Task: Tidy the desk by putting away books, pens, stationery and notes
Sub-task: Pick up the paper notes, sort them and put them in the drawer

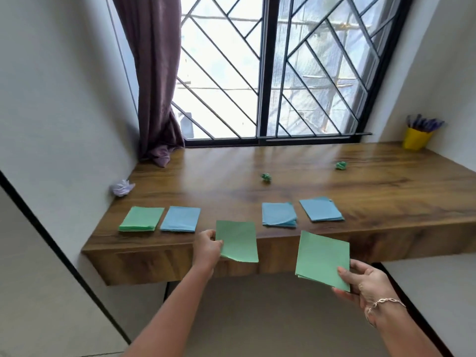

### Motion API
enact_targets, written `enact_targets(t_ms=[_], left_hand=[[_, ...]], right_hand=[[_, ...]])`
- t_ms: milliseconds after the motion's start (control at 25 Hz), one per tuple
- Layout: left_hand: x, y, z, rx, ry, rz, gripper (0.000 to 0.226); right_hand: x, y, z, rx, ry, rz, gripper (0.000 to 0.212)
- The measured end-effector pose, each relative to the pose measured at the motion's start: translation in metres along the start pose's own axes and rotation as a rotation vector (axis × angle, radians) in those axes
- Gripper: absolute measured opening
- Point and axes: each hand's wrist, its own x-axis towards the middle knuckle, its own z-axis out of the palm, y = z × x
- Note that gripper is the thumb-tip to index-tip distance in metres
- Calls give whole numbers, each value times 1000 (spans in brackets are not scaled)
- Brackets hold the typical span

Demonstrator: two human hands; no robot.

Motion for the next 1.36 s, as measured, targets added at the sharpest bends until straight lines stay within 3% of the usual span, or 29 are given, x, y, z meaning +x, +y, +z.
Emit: enact_targets(t_ms=[320,520,640,680,760,880,960,1200,1360], left_hand=[[77,-1,12,79,63,-25,18],[106,-1,16,171,66,-82,28],[114,6,18,170,72,-115,6],[116,9,18,218,95,-114,12],[110,16,17,451,128,-68,30],[98,28,21,905,115,65,43],[93,30,26,1071,67,152,49],[106,35,41,1173,52,414,49],[116,40,54,1045,6,542,45]], right_hand=[[76,-32,68,-39,-75,19,29],[123,-54,103,-71,-146,30,13],[149,-64,112,-97,-154,59,13],[157,-68,112,-103,-147,63,14],[169,-75,107,-129,-129,59,13],[190,-90,89,-174,-91,48,15],[203,-98,76,-210,-53,38,14],[225,-126,25,-226,151,-5,27],[232,-143,-15,-285,305,-18,36]])
